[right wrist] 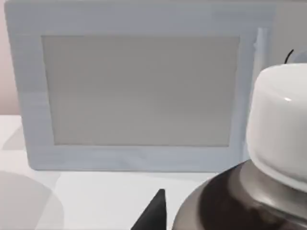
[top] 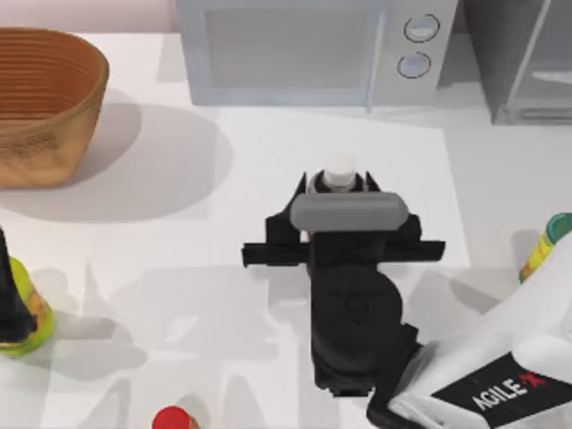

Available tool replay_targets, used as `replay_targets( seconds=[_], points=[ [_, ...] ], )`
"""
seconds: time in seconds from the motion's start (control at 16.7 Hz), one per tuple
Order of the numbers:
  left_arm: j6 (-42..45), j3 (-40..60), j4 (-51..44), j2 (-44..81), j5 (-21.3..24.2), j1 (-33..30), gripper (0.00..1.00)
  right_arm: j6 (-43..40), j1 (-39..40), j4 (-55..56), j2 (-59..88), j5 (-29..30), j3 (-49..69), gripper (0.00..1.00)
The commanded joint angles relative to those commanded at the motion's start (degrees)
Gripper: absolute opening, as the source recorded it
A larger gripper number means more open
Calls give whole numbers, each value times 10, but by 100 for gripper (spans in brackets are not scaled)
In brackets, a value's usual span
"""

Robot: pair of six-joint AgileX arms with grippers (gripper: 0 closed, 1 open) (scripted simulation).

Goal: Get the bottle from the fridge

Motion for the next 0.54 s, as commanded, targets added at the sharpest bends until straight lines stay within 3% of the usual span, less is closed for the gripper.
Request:
replay_targets(
  seconds=[0.18, 0.54],
  points=[
    [0, 0, 0, 0, 0, 0, 100, 0, 0, 0, 0, 0, 0, 98],
    [0, 0, 0, 0, 0, 0, 100, 0, 0, 0, 0, 0, 0, 100]
  ],
)
